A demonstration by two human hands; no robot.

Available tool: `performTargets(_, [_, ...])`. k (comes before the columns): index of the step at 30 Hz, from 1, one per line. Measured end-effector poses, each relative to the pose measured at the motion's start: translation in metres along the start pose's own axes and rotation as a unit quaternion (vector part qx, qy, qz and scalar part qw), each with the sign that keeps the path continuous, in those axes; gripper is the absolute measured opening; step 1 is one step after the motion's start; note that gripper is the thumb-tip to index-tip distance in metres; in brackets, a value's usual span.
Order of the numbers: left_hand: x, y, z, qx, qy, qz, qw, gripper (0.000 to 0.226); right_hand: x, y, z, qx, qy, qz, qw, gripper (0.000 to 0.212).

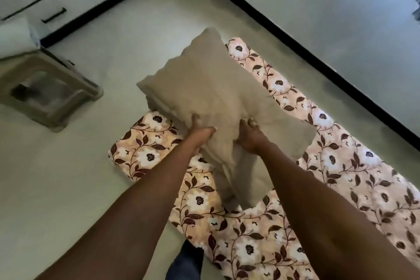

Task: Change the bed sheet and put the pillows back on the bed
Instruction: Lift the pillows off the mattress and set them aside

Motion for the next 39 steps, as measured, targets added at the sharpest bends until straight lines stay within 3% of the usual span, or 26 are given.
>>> performTargets(6, [0.013, 0.008, -0.008, 0.01, -0.058, -0.004, 0.998, 0.063, 0.0, 0.025, 0.0, 0.007, -0.043, 0.006, 0.999, 0.078])
performTargets(13, [0.031, 0.068, -0.019, -0.029, -0.183, -0.017, 0.982, 0.065, -0.007, 0.09, -0.006, 0.004, -0.044, 0.002, 0.999, 0.072])
performTargets(17, [0.052, 0.114, -0.031, -0.04, -0.225, 0.015, 0.974, 0.054, -0.028, 0.132, -0.015, 0.018, -0.033, 0.003, 0.999, 0.069])
performTargets(21, [0.087, 0.153, -0.075, -0.023, -0.256, 0.039, 0.966, 0.069, -0.053, 0.174, -0.04, 0.041, -0.03, -0.008, 0.999, 0.061])
performTargets(28, [0.138, 0.23, -0.138, -0.012, -0.288, 0.084, 0.954, 0.056, -0.093, 0.236, -0.088, 0.119, 0.046, -0.013, 0.992, 0.065])
performTargets(34, [0.188, 0.245, -0.155, -0.038, -0.316, 0.104, 0.942, 0.056, -0.102, 0.249, -0.127, 0.142, 0.056, 0.0, 0.988, 0.063])
performTargets(39, [0.237, 0.23, -0.16, -0.07, -0.339, 0.104, 0.933, 0.045, -0.115, 0.247, -0.161, 0.111, 0.047, 0.015, 0.993, 0.063])
Point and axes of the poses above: each hand's wrist, its own y-axis away from the middle knuckle, its own x-axis out of the back of the hand, z = x × y, the point moved 2 cm from there along -y, towards the middle knuckle, and after that the axes turned 6 degrees about -y, right-handed, at the moved point
